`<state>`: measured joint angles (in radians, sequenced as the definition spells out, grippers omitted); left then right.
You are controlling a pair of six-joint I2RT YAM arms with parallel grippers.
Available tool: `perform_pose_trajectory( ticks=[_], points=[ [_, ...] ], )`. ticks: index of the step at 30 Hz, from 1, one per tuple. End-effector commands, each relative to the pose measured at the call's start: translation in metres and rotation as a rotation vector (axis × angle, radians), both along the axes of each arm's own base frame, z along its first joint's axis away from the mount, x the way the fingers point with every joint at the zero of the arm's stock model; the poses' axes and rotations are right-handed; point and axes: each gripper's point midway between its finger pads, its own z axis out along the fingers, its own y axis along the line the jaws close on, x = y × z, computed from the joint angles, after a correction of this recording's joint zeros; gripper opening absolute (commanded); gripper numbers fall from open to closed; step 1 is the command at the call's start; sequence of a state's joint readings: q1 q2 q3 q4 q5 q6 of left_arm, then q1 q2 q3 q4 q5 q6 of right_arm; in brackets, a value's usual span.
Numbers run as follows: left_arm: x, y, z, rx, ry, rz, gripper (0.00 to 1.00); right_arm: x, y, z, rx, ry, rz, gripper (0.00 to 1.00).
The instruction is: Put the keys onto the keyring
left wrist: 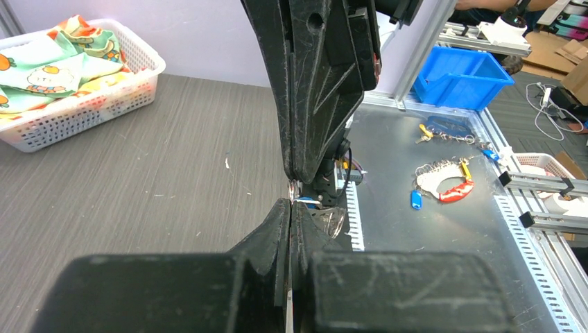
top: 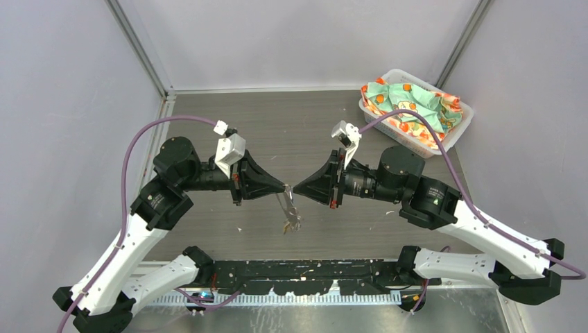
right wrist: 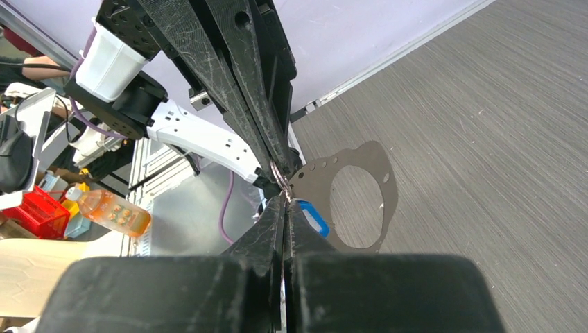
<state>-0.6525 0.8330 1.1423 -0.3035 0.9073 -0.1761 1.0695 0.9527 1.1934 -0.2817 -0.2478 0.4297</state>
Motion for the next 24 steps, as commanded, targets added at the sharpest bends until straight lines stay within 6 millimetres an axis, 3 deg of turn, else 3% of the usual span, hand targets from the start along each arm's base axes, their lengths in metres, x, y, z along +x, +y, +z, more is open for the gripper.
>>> perform_pose_trajectory(
  ticks=[1,13,17,19,24],
  points=[
    [-0.005,0.004,0.032,-0.079,-0.096,0.006,0.00,-0.005,-0.007,0.012,0.041,-0.003,0.004,0.01],
    [-0.005,0.004,0.036,-0.086,-0.096,0.005,0.00,-0.009,-0.003,0.000,0.004,0.029,0.030,0.03],
    [-0.006,0.004,0.037,-0.087,-0.096,0.004,0.00,-0.003,-0.008,0.002,0.001,0.008,-0.012,0.49],
    [-0.005,0.004,0.037,-0.087,-0.095,0.005,0.00,-0.001,-0.009,0.003,0.022,-0.006,-0.021,0.55],
    [-0.005,0.004,0.038,-0.089,-0.093,0.006,0.00,-0.004,0.004,-0.003,0.037,-0.002,0.028,0.57]
  ],
)
